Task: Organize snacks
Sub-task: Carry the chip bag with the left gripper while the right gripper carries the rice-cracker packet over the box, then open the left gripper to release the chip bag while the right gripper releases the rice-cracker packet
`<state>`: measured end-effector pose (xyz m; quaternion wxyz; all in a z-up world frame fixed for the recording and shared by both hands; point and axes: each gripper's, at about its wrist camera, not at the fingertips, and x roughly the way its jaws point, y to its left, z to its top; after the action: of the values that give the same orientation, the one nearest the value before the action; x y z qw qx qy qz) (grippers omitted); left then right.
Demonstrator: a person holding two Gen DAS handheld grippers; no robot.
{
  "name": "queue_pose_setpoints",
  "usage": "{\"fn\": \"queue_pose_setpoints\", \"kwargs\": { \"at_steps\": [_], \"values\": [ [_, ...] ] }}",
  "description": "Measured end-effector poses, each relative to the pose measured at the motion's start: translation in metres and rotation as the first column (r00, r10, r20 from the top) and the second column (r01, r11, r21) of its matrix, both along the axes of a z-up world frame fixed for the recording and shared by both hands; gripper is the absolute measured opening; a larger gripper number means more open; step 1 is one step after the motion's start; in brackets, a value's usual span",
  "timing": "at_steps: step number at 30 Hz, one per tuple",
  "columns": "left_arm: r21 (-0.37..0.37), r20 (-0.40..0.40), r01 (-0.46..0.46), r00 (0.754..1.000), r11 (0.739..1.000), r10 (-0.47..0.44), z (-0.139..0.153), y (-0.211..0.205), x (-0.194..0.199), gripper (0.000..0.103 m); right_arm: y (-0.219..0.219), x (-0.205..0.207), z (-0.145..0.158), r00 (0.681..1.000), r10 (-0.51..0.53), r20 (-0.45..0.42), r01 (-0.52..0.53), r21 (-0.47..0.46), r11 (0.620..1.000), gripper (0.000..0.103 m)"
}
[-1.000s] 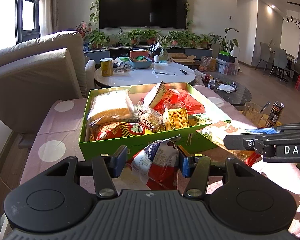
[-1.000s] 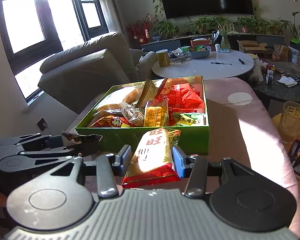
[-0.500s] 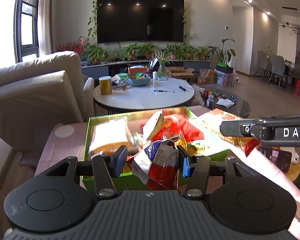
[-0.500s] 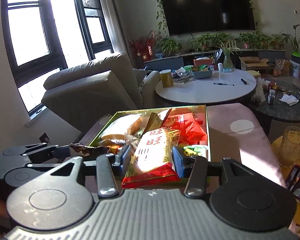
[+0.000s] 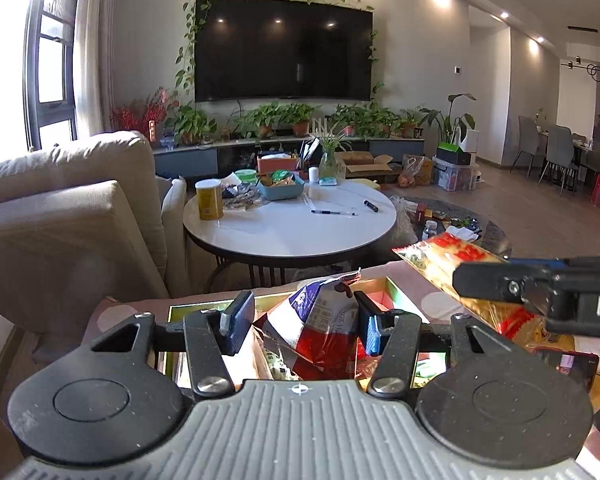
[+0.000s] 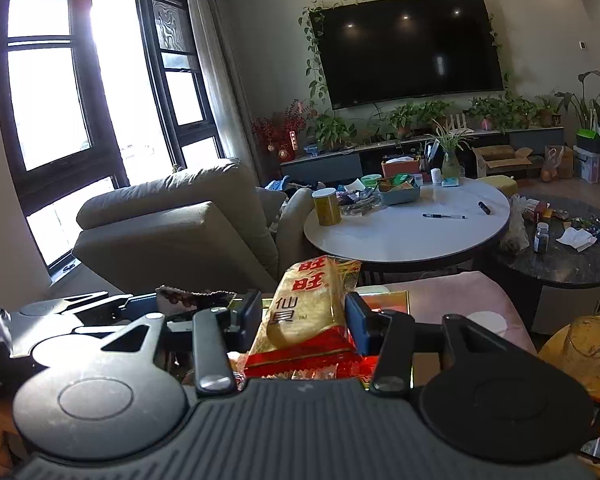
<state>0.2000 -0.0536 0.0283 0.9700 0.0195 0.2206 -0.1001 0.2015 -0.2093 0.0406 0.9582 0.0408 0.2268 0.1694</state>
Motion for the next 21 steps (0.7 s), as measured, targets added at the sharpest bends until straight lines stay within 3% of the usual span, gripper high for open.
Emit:
{"fn": "queue_pose_setpoints", "kwargs": {
  "at_steps": [7, 13, 21],
  "values": [
    [-0.036, -0.062, -0.037, 0.997, 0.999, 0.034, -0.024, 0.004, 0.04, 0.05, -0.004, 0.026, -0.026, 0.997, -0.03, -0.071, 0.031, 0.017, 0.999, 0.079],
    [-0.023, -0.116, -0.077, 0.99, 0.997, 0.074, -0.045, 0.006, 0.066, 0.05, -0.003, 0.044, -0.044, 0.992, -0.034, -0.118, 0.035, 0.005, 0.999, 0.079],
    [-0.026, -0.16, -0.074, 0.985, 0.997, 0.069, -0.06, 0.003, 0.081, 0.051, -0.007, 0.055, -0.058, 0.985, -0.051, -0.164, 0.052, 0.001, 0.999, 0.079]
  ]
}}
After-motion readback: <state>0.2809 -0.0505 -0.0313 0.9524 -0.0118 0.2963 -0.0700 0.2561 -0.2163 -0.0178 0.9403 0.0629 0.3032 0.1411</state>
